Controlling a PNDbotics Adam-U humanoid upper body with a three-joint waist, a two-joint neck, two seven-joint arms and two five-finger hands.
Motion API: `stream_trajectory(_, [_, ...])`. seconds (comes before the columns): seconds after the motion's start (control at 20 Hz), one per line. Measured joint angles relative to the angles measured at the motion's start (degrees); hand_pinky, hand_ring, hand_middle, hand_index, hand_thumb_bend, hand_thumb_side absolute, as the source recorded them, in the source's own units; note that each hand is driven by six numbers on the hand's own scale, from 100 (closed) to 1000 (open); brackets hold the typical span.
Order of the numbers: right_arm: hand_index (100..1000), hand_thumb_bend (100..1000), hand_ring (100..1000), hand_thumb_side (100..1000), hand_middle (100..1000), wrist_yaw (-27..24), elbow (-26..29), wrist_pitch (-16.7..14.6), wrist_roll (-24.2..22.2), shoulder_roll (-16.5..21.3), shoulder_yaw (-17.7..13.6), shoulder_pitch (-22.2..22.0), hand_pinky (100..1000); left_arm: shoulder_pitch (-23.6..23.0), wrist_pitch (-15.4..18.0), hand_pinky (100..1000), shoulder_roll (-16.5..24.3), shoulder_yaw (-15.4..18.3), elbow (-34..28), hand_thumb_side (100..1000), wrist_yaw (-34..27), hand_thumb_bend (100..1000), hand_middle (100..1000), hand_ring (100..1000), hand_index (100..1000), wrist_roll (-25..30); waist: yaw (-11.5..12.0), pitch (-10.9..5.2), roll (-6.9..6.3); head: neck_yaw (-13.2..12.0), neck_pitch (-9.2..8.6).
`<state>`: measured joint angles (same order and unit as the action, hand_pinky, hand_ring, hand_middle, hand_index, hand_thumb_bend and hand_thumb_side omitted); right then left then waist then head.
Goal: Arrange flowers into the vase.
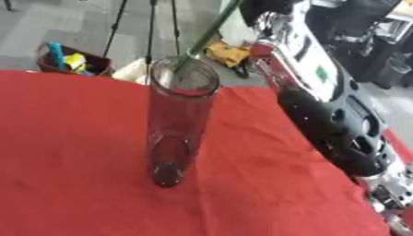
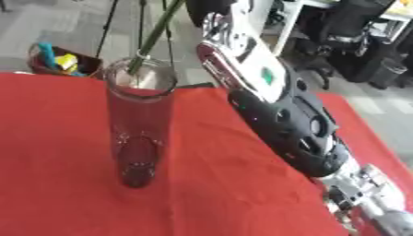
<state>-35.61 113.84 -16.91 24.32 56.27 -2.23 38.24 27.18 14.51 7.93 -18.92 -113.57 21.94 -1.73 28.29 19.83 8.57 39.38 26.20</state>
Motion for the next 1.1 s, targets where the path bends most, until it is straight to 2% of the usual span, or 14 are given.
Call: stream_trajectory(1.1, [100,100,122,794,100,3.88,0.00,3.61,-4.72,0.00,1.29,-1.03,100,0.04,0.17,535,-0.45,-0.30,0.00,710,0.13,100,714,713,760,0.33,0.33,1.41,0.52,0.03,0.00])
